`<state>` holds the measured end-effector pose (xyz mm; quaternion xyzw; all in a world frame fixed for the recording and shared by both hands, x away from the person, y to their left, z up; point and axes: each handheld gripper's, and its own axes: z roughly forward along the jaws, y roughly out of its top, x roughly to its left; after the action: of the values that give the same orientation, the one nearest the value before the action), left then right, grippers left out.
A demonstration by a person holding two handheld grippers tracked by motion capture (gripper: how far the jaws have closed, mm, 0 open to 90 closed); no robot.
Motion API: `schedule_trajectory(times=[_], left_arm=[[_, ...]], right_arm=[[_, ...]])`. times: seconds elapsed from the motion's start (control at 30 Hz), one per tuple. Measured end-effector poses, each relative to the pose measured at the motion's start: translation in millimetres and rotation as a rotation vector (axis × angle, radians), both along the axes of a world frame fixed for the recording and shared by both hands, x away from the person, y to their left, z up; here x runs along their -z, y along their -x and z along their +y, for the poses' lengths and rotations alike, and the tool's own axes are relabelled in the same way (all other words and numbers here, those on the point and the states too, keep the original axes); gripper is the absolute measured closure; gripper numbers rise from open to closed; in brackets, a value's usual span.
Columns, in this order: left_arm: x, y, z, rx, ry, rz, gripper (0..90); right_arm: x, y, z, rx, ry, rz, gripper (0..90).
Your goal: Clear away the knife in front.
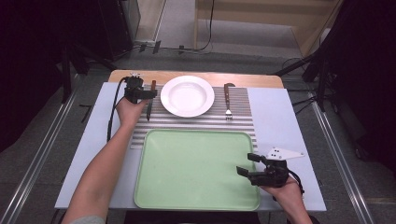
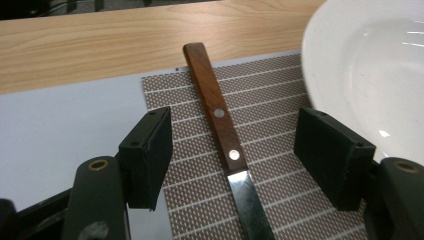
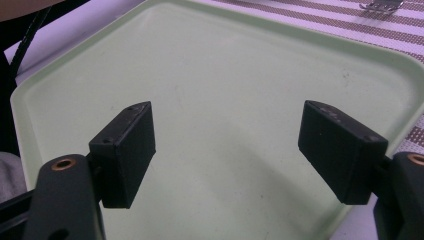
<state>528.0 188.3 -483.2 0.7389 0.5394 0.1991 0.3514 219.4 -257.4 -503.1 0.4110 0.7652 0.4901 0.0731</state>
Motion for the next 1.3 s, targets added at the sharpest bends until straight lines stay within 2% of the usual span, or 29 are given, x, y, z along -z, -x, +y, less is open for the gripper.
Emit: schedule_trajectory(times=[0.07,0.2,0.3,0.37,0.57,0.7,0.77,0.87,0.93,1.1,1.3], left_arm=[[3.2,-1.5,-0.6,-0.016,0.017,0.008,31.9],[9.4,-2.2,-5.9,-0.022,-0.028,0.005,32.0],[12.3,-1.5,-8.3,-0.033,-0.034,-0.005,32.1],[14.0,-0.1,-9.4,-0.044,-0.035,-0.018,36.0],[21.9,4.2,-10.6,-0.059,-0.04,-0.027,37.7],[22.8,5.7,-12.9,-0.05,-0.044,-0.036,40.3],[22.9,6.8,-17.5,-0.047,-0.081,-0.043,43.8],[23.3,7.1,-19.7,-0.053,-0.09,-0.046,44.1],[23.9,9.3,-23.6,-0.067,-0.117,-0.053,47.5],[24.2,11.0,-25.5,-0.082,-0.115,-0.055,49.9],[24.2,12.9,-25.2,-0.102,-0.112,-0.058,59.6]], right_arm=[[0.1,0.1,0.7,-0.002,0.004,0.004,22.0],[0.2,0.1,0.7,-0.002,0.003,0.004,22.0],[0.3,0.0,0.4,0.0,0.004,0.005,22.0],[0.3,-0.1,0.5,0.0,0.004,0.006,22.0],[0.7,-0.3,1.4,-0.001,0.005,0.01,22.0],[0.8,-0.6,1.3,0.0,0.005,0.011,22.0],[0.6,-0.6,1.5,0.001,0.005,0.011,22.0],[0.8,-1.0,1.5,0.001,0.005,0.008,22.0],[0.6,-0.9,1.7,0.001,0.005,0.009,22.0],[0.7,-0.7,1.8,0.0,0.006,0.008,22.0],[0.4,-0.3,2.1,-0.001,0.009,0.007,22.0]])
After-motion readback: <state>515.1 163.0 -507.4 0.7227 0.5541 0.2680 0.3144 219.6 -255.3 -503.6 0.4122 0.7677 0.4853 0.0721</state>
